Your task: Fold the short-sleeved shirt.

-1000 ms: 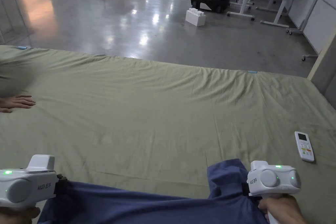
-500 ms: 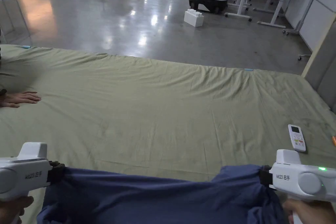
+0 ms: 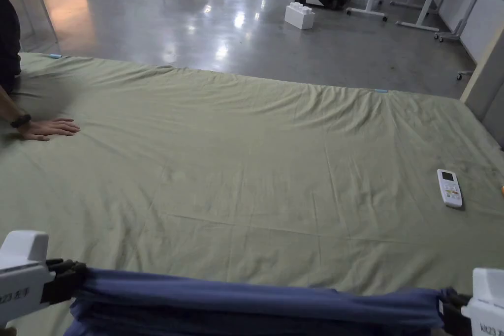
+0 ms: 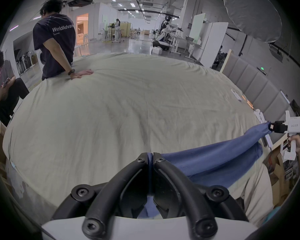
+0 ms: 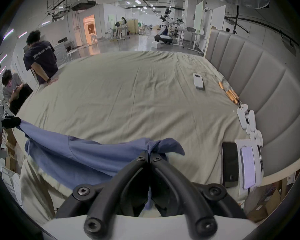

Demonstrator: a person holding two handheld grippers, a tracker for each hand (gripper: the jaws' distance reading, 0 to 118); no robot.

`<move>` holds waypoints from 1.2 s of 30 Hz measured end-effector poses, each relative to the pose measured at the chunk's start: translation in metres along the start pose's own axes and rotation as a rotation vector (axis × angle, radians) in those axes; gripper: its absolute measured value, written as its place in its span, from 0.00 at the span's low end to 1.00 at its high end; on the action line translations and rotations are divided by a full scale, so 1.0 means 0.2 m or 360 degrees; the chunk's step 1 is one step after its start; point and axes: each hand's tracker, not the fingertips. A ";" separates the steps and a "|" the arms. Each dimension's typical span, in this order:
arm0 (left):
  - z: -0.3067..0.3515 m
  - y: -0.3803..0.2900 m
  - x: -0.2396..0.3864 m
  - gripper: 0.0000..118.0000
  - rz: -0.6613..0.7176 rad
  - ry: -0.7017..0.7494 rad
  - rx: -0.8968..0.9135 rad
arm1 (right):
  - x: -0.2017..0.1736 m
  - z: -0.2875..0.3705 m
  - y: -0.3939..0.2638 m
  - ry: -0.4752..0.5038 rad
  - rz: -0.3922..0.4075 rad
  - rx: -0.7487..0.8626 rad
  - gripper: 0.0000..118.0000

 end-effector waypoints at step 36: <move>-0.04 0.06 0.29 0.62 -0.0059 0.0266 0.0324 | -0.39 0.09 0.10 -0.0300 0.0053 0.0502 0.88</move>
